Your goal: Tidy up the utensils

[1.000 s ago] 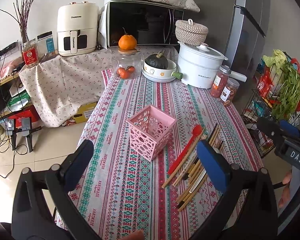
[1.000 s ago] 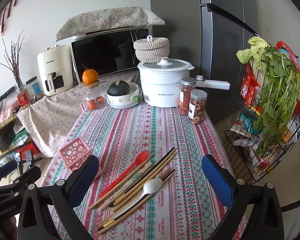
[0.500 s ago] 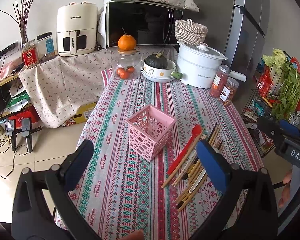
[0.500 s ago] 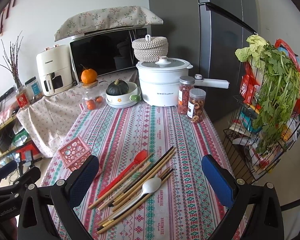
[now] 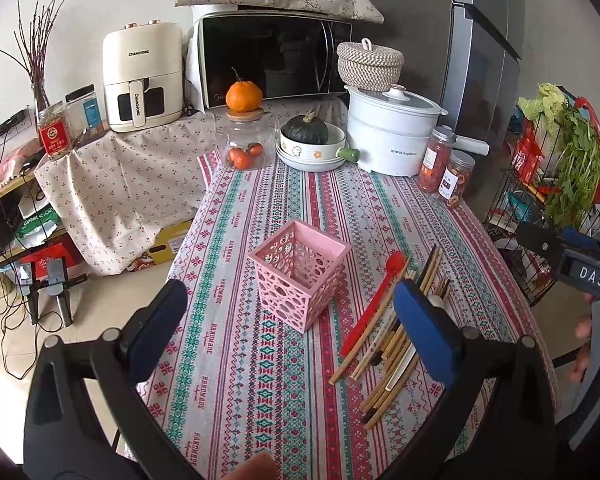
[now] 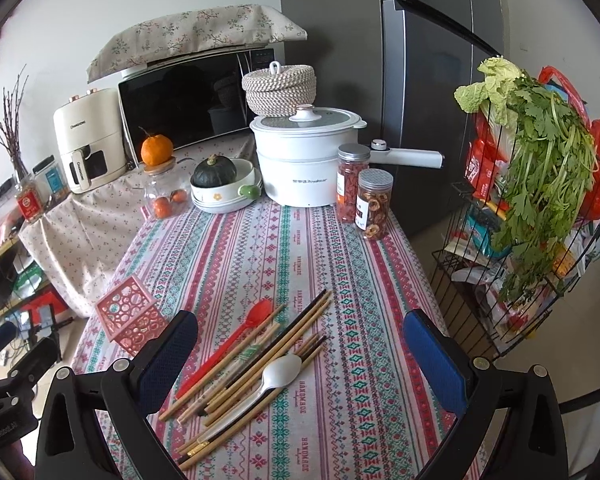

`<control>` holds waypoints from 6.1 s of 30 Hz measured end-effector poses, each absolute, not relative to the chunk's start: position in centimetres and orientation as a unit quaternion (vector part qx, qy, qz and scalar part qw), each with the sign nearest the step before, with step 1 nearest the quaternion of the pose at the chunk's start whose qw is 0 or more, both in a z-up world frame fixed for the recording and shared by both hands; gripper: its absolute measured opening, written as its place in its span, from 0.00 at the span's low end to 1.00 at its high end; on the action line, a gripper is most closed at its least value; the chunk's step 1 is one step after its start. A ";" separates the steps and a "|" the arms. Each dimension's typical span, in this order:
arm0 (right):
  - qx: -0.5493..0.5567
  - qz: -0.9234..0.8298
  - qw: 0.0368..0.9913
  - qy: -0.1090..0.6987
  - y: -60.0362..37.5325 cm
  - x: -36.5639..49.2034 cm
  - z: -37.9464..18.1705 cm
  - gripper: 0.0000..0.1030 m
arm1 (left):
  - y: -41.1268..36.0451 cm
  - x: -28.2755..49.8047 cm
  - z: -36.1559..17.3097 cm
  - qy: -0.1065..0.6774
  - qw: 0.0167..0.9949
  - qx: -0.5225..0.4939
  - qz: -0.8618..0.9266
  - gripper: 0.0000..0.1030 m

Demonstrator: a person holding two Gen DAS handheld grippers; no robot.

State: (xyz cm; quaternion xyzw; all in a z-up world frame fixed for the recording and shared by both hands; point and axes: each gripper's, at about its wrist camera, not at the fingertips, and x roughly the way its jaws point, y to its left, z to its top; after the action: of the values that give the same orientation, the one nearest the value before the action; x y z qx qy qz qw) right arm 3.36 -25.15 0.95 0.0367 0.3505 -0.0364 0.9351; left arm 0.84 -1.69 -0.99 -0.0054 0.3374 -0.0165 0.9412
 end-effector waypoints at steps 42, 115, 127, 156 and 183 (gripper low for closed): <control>0.179 -0.066 0.837 0.514 -36.8 13.0 -6.3 1.00 | -19.2 20.5 -15.1 0.643 0.732 0.183 -0.129 0.27; 0.109 0.029 0.873 0.475 -25.0 10.6 -5.1 0.41 | 0.8 10.0 -1.6 0.089 0.994 -0.030 -0.055 0.03; 0.091 0.028 0.885 0.457 -24.1 10.7 -4.6 0.41 | 0.8 12.3 -4.2 0.189 0.979 -0.038 -0.065 0.08; -0.041 0.065 0.970 0.232 -13.4 8.6 6.3 0.41 | 7.2 8.8 -4.6 0.392 0.914 -0.110 0.000 0.89; -0.072 0.119 0.930 0.340 -7.5 13.9 -2.0 0.49 | 9.7 8.6 -5.1 0.416 0.899 -0.136 -0.009 0.89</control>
State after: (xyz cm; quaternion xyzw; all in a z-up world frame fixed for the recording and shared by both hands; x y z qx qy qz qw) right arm 13.87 -7.55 -1.98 -0.0724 0.3398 0.1194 0.9301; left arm 8.55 9.75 -5.11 -0.1359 0.4161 -0.0088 0.8991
